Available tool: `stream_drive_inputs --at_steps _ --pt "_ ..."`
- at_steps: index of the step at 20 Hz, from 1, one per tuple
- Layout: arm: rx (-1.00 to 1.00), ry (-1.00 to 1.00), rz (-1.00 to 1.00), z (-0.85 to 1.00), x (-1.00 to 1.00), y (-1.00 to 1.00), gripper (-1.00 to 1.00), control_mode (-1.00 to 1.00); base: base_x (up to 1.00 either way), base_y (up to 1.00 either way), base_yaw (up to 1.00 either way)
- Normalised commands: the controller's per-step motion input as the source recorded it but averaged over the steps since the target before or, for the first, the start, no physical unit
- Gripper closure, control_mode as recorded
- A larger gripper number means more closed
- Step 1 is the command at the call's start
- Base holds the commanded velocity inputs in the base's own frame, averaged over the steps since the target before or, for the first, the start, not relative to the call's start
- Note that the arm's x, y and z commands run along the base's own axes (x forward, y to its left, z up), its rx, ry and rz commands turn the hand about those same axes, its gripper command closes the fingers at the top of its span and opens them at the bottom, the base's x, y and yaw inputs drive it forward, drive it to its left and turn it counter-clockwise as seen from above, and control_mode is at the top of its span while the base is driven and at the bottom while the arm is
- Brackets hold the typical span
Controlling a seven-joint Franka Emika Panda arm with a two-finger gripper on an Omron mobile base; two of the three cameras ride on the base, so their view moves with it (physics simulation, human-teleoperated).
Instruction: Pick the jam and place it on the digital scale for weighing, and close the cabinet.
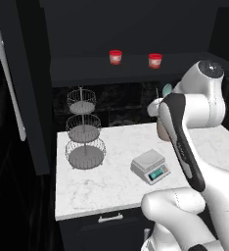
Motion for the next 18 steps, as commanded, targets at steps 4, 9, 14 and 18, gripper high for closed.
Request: stream_drive_inputs --at_steps 4,9,14,18 --pt "0.00 -0.37 0.00 0.58 -0.28 -0.01 -1.00 -1.00 0.00 0.00 0.00" --pt "0.00 -0.21 0.00 0.59 -0.24 -0.05 -1.00 -1.00 0.00 0.00 0.00" --pt "0.00 -0.13 0.00 0.68 -0.05 -0.01 -1.00 -1.00 0.00 0.00 0.00" --pt "0.00 -0.07 -0.03 0.67 -0.05 -0.12 -1.00 -1.00 0.00 0.00 0.00"
